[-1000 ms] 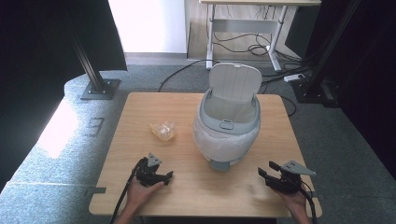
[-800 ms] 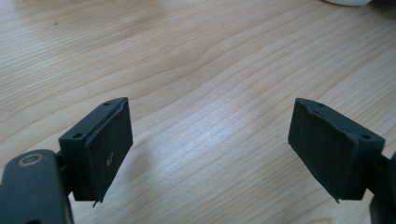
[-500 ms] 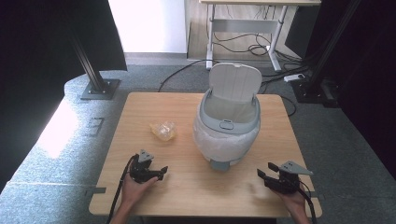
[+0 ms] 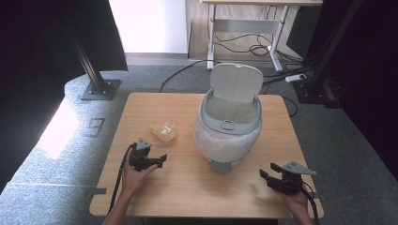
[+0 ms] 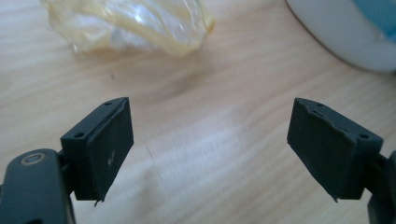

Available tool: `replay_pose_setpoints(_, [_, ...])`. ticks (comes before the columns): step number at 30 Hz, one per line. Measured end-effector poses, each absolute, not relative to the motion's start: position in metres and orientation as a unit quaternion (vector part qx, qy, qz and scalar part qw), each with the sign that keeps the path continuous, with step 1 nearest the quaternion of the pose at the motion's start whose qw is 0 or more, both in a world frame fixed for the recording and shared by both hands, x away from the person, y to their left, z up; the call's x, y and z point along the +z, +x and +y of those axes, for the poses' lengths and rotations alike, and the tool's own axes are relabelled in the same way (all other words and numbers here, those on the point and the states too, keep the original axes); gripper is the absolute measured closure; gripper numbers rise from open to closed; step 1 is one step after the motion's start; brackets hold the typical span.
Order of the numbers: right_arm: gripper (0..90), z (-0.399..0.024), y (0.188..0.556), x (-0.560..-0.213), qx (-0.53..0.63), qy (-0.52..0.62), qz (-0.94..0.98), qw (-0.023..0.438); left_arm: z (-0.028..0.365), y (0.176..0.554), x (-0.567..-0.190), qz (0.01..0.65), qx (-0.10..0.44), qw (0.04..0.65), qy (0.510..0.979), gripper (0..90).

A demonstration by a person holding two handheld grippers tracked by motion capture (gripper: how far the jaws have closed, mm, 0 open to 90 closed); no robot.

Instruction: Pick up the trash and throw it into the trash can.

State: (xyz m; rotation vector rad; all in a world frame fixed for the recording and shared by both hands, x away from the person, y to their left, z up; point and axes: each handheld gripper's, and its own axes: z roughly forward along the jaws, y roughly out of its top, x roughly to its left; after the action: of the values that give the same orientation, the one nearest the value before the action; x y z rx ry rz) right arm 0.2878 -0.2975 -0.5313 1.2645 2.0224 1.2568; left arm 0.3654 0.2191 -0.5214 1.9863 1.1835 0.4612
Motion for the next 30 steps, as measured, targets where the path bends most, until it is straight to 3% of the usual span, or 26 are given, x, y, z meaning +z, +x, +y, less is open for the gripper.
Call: replay_pose_setpoints(30, [39.6,-0.296,0.290,-0.536,0.439,0.464,0.740,0.214,0.230,0.409,-0.495,0.470,0.182,0.409,0.761,13.7])
